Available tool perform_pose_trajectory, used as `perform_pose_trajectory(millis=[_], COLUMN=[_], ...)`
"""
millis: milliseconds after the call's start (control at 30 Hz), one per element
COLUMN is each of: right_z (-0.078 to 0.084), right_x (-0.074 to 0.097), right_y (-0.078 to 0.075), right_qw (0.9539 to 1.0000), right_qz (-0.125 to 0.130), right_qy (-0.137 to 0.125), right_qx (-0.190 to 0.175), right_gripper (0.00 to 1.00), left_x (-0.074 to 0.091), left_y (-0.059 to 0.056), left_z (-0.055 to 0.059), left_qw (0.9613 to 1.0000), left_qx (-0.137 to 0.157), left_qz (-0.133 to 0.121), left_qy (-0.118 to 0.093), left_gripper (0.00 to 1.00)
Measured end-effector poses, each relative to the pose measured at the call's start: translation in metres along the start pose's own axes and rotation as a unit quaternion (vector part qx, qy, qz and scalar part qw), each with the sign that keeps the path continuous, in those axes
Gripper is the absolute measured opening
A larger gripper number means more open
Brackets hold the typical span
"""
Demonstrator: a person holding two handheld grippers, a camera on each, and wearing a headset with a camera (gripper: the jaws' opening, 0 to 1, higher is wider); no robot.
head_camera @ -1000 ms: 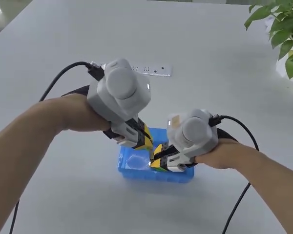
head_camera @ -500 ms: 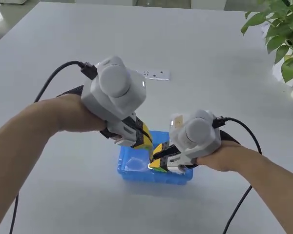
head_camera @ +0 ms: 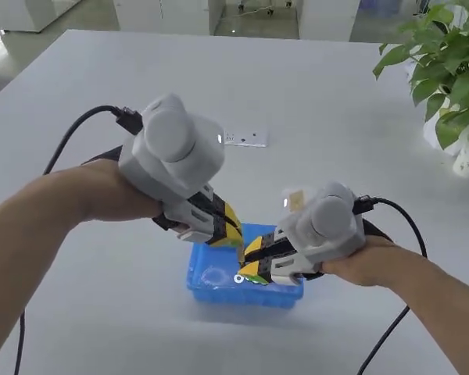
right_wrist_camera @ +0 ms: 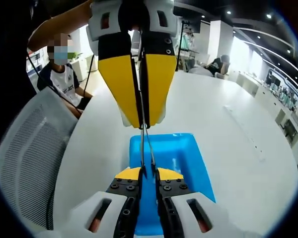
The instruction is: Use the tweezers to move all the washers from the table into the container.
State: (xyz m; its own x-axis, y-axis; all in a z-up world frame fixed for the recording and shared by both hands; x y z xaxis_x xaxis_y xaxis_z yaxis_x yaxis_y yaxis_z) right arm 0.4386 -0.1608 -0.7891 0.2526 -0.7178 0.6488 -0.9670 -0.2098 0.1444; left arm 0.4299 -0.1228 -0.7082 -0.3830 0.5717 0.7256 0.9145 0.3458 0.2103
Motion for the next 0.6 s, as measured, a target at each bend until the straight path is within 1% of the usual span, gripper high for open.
perform_pose_trajectory(millis=[133,167,267,367,500,533,600], right_z=[-0.001,-0.002,-0.004,-0.006,-0.007,-0.008,-0.008], right_x=[0.003,0.003,0.005,0.007,0.007,0.007,0.006], right_y=[0.009,0.012,0.018,0.025,0.033,0.035,0.038], right_qw=[1.0,1.0,0.9999,0.9997,0.9993,0.999,0.9991], right_qz=[0.001,0.0,0.003,0.005,0.009,0.008,0.008], right_qy=[-0.004,-0.006,-0.012,-0.024,-0.036,-0.044,-0.042], right_qx=[0.001,0.001,0.001,-0.002,-0.004,-0.006,-0.006], right_gripper=[0.12,0.12,0.12,0.12,0.12,0.12,0.12], left_x=[0.004,0.006,0.01,0.014,0.017,0.017,0.019], left_y=[-0.006,-0.01,-0.016,-0.02,-0.026,-0.028,-0.031], left_z=[-0.003,-0.004,-0.005,-0.006,-0.004,-0.003,-0.002], left_qw=[1.0,1.0,0.9999,0.9999,0.9999,1.0,0.9999], left_qx=[-0.005,-0.008,-0.011,-0.009,-0.004,-0.004,0.0], left_qz=[0.002,0.003,0.003,0.003,0.005,0.005,0.006], left_qy=[-0.001,0.0,-0.002,-0.006,-0.008,-0.007,-0.01], left_gripper=[0.05,0.05,0.05,0.05,0.05,0.05,0.05])
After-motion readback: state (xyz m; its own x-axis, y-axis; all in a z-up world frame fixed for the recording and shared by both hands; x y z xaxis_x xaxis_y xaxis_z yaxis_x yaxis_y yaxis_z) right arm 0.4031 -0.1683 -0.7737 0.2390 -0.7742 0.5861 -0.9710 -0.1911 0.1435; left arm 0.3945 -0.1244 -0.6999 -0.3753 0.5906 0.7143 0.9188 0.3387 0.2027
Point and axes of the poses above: the centre of the closed fingertips' face, and the gripper's own axes: x roughly backward along the fingers, y roughly to its left, z roughly out of its underside, the point moved 4 cm from there along x, roughly backward along the fingers, and after that the axes turned 15 degrees about -z, right-handed, at the moved point
